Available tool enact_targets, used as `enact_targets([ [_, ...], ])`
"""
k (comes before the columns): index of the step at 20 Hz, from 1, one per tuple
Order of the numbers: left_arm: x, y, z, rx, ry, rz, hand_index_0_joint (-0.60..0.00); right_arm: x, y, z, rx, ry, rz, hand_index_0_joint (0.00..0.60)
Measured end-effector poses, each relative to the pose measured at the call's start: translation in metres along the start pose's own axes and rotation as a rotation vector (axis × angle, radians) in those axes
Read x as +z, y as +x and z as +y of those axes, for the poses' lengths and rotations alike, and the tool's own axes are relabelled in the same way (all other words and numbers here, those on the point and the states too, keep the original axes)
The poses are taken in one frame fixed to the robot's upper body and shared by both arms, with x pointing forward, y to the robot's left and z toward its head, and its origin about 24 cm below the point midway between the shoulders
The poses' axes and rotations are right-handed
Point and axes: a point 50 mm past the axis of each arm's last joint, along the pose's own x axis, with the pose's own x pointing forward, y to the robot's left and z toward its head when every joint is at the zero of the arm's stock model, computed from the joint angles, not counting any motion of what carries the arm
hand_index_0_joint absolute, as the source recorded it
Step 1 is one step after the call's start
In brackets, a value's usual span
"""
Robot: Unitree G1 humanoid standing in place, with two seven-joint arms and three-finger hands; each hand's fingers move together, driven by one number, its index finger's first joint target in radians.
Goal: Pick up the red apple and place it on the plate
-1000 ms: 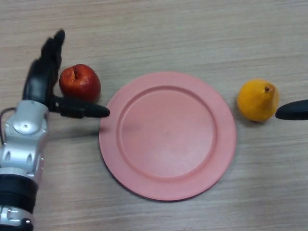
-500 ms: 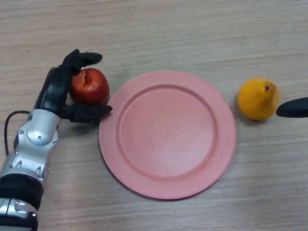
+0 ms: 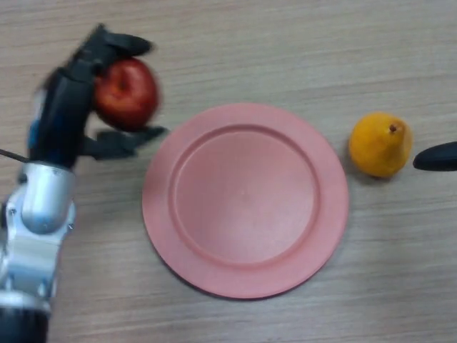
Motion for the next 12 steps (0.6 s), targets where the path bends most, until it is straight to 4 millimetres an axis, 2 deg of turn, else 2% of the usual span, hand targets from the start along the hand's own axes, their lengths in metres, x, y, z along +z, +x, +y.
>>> enact_targets([
  [1,0.009,-0.009,-0.013,-0.061,-0.140,0.025,-0.600,0.000,0.001,-0.001,-0.005,-0.001,-0.001,0.000],
  [4,0.015,-0.028,-0.037,-0.134,-0.204,0.070,-0.600,-0.001,0.003,-0.001,-0.010,0.020,0.003,0.000],
  [8,-0.003,-0.045,-0.057,-0.307,-0.020,0.133,-0.600,-0.003,0.004,-0.002,-0.026,0.030,0.014,0.000],
  [10,-0.002,-0.045,-0.060,-0.328,0.013,0.088,-0.600,-0.004,0.004,-0.002,-0.017,0.045,0.020,0.000],
  [11,0.004,-0.043,-0.060,-0.333,0.048,0.025,-0.551,-0.007,0.005,-0.002,-0.020,0.044,0.032,0.000],
  [12,0.007,-0.042,-0.060,-0.331,0.047,0.002,-0.451,-0.009,0.005,-0.003,-0.022,0.041,0.041,0.000],
])
